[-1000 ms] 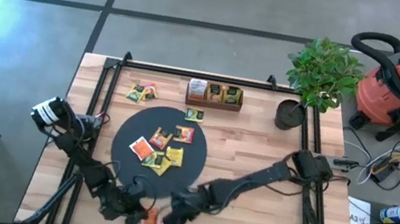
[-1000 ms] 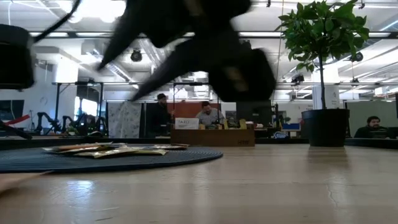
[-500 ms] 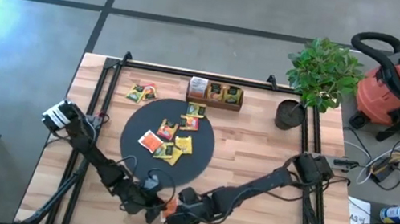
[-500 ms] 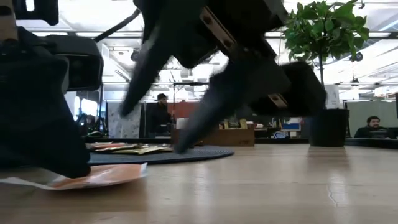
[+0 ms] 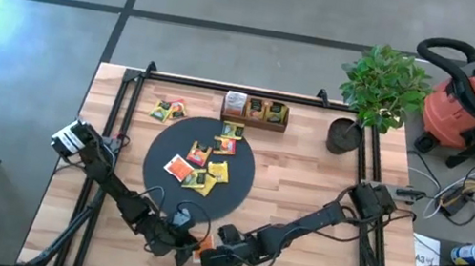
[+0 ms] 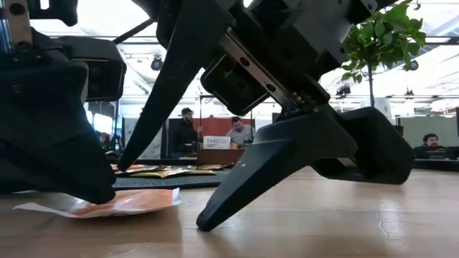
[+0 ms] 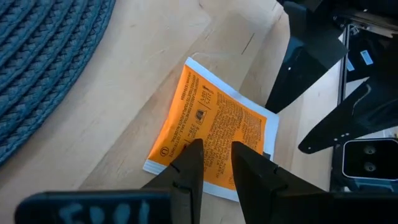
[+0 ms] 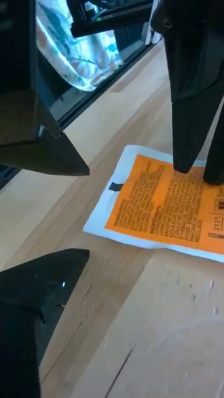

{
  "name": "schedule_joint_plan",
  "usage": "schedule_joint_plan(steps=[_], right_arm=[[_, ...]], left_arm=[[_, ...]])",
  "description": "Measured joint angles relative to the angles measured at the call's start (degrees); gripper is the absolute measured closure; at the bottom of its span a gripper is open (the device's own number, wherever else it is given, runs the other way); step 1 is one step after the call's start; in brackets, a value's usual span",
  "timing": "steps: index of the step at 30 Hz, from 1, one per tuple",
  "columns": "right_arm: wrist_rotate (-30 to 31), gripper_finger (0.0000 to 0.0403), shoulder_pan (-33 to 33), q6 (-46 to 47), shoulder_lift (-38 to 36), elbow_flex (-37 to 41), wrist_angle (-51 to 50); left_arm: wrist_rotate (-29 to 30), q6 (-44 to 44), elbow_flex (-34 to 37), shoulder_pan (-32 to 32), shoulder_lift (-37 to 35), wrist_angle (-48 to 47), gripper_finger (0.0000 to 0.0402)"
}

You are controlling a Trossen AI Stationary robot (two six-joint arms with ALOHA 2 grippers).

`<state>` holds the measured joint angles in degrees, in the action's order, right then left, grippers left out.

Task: Pick & Place Tea
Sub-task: Put the orange tea bag into the left section of the wooden organizer

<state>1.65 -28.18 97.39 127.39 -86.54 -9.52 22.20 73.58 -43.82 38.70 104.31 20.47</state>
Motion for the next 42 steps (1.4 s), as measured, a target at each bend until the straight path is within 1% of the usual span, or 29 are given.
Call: schedule_joint_plan(steps=[2, 5, 9, 16, 26, 32, 35, 38, 42], right_arm=[[0.6, 0.02, 0.02, 0.23, 0.0, 0.02, -0.05], [3.56, 0.0204, -0.11, 1.37, 0.07, 0.02, -0.11], [5.47, 0.0227, -0.07, 2.65, 0.15, 0.07, 0.13], [6.91, 0.029, 0.22, 2.37, 0.37, 0.18, 1.28], [6.62, 0.0387, 1.2, -0.96, 0.39, 0.2, 2.51], [6.43, 0.0394, 1.29, -2.06, 0.37, 0.2, 2.51], [6.4, 0.0394, 1.26, -2.05, 0.09, 0.2, 2.39], [7.06, 0.0394, 1.18, -1.05, -0.83, 0.15, 1.82], [12.43, 0.0394, 1.16, 1.5, -2.75, 0.15, 0.79]], left_arm=[[0.02, 0.0, -0.08, 0.0, 0.0, 0.02, 0.0319], [0.04, 0.02, -0.33, 0.0, 0.0, 0.11, 0.0319], [0.08, 0.07, -0.52, 0.0, 0.0, 0.35, 0.0319], [0.21, 0.08, -0.91, 0.0, 0.0, 0.45, 0.0319], [0.22, -1.13, -1.17, 0.0, -0.07, 0.5, 0.0319], [0.22, -2.78, -1.17, 0.0, -0.41, 0.5, 0.0319], [0.45, -5.11, -1.17, 0.0, -2.01, 0.43, 0.0319], [3.74, -10.03, -1.17, 0.18, -5.43, 0.48, 0.0319], [9.36, -19.37, -1.17, 0.94, -12.16, -0.86, 0.0319]])
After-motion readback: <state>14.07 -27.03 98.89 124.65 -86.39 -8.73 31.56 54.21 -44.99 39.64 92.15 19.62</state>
